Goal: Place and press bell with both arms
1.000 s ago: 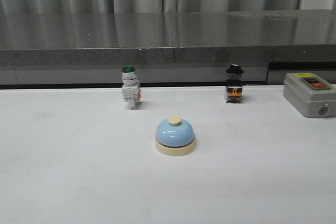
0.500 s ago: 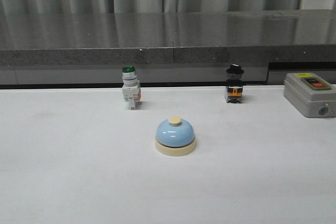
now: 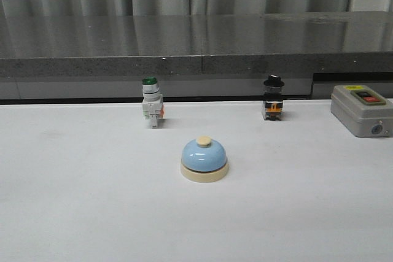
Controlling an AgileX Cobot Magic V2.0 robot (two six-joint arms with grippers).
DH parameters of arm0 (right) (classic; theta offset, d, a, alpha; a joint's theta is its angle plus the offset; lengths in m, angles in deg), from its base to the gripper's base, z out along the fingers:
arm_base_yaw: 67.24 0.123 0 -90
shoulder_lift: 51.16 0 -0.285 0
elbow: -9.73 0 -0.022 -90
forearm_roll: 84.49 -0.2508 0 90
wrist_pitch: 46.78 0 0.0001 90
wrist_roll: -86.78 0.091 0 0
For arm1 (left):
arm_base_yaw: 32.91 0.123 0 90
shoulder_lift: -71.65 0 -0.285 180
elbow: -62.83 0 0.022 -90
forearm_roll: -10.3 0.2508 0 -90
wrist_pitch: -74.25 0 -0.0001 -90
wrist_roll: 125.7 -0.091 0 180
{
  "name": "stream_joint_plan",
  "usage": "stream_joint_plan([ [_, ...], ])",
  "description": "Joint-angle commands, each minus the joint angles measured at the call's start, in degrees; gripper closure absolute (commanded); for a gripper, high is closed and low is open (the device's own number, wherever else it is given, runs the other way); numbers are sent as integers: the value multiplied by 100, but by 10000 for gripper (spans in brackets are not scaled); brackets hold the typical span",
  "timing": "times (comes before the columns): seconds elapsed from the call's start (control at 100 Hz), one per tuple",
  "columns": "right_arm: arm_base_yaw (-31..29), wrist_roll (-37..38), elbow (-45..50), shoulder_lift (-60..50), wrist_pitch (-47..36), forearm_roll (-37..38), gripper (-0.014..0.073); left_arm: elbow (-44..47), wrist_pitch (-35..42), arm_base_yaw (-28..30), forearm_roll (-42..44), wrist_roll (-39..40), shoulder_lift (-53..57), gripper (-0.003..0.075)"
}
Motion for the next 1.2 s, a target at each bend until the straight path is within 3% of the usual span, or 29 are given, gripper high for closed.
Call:
stream_joint_plan([
  [0.0, -68, -26, 49, -220, -579, 76, 654, 240, 478, 8, -40, 50, 177, 741],
  [0.27, -461, -26, 947, -1491, -700, 176, 654, 240, 478, 8, -40, 50, 177, 741],
  [0.74, -489, -20, 2104, -1455, -1810, 170, 654, 240, 468, 8, -40, 50, 177, 741],
  [1.19, -489, -20, 2090, -1455, -1767, 170, 654, 240, 468, 8, -40, 50, 177, 741],
])
